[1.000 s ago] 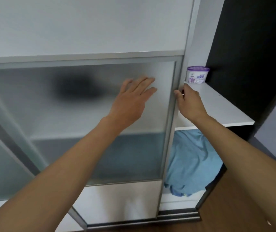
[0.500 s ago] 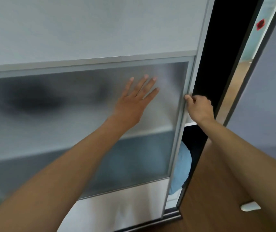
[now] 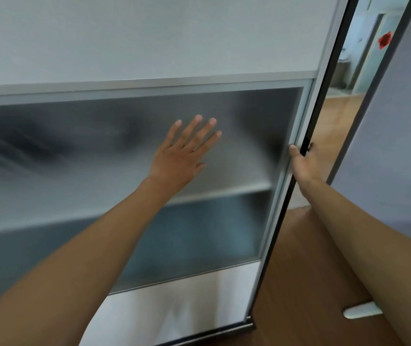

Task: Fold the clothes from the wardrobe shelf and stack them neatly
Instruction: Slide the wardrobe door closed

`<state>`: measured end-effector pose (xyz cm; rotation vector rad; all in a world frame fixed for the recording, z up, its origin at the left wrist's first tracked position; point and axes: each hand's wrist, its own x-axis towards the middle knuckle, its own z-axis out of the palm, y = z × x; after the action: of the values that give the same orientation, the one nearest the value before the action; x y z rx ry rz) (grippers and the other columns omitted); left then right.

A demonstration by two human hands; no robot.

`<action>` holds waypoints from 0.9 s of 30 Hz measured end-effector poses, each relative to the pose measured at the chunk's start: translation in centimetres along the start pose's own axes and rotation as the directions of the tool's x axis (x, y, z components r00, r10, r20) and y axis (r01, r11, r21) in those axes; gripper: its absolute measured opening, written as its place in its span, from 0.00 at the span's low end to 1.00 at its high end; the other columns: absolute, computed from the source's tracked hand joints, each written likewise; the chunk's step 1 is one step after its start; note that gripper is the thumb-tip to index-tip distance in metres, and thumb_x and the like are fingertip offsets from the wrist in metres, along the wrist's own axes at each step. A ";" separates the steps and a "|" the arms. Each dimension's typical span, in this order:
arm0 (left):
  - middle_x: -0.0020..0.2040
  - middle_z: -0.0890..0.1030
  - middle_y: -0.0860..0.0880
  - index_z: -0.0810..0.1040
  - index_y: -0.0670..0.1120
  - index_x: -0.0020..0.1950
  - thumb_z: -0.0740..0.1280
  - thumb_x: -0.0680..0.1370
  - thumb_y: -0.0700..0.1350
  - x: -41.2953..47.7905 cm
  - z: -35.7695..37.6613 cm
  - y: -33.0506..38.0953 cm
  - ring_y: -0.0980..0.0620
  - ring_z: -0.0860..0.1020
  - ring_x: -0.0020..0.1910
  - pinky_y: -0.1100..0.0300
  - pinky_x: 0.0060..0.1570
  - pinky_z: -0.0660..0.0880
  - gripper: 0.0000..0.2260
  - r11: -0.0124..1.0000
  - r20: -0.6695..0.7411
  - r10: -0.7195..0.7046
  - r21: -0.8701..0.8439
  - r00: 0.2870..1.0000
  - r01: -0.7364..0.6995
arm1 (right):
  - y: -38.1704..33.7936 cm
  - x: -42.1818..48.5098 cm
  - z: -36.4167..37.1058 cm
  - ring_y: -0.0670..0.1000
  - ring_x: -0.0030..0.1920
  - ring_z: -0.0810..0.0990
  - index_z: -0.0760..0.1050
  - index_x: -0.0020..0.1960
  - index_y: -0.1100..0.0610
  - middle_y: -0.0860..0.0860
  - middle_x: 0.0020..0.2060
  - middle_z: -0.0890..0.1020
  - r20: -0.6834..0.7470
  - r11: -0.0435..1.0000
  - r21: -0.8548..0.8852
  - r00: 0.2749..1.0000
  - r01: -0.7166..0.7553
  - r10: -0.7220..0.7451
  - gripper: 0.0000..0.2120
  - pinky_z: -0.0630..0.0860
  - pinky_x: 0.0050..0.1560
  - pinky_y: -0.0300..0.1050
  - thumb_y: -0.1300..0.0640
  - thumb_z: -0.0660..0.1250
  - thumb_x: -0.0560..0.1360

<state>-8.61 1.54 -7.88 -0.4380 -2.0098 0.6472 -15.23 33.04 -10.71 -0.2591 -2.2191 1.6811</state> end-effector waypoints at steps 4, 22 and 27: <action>0.82 0.56 0.50 0.54 0.52 0.82 0.70 0.74 0.59 0.6 -0.2 1.4 0.44 0.57 0.80 0.40 0.76 0.50 0.41 1.000 0.041 -0.027 0.003 0.999 0.026 | 0.5 0.8 -0.5 0.57 0.71 0.70 0.61 0.77 0.57 0.56 0.72 0.72 0.010 0.999 -0.025 0.999 0.048 -0.048 0.25 0.64 0.74 0.53 0.48 0.56 0.84; 0.82 0.55 0.50 0.55 0.53 0.82 0.73 0.73 0.56 2.5 -0.4 5.1 0.44 0.55 0.80 0.41 0.76 0.47 0.42 0.997 0.142 -0.059 -0.035 0.988 0.065 | 1.5 2.4 -1.9 0.54 0.45 0.73 0.73 0.50 0.54 0.53 0.43 0.76 -0.144 1.000 -0.008 0.990 -0.004 0.002 0.13 0.64 0.49 0.44 0.48 0.54 0.83; 0.82 0.53 0.50 0.53 0.52 0.82 0.72 0.74 0.54 2.5 -0.7 5.2 0.43 0.53 0.81 0.41 0.76 0.45 0.42 0.997 0.184 -0.059 -0.034 0.981 0.066 | 1.5 2.5 -2.1 0.54 0.46 0.73 0.73 0.46 0.53 0.52 0.39 0.75 -0.106 0.996 0.055 0.992 -0.068 0.074 0.07 0.68 0.42 0.44 0.56 0.58 0.81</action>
<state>-9.03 7.22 -9.02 -0.3480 -2.2052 0.6279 -16.86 36.23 -11.27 -0.4104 -2.1081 1.7159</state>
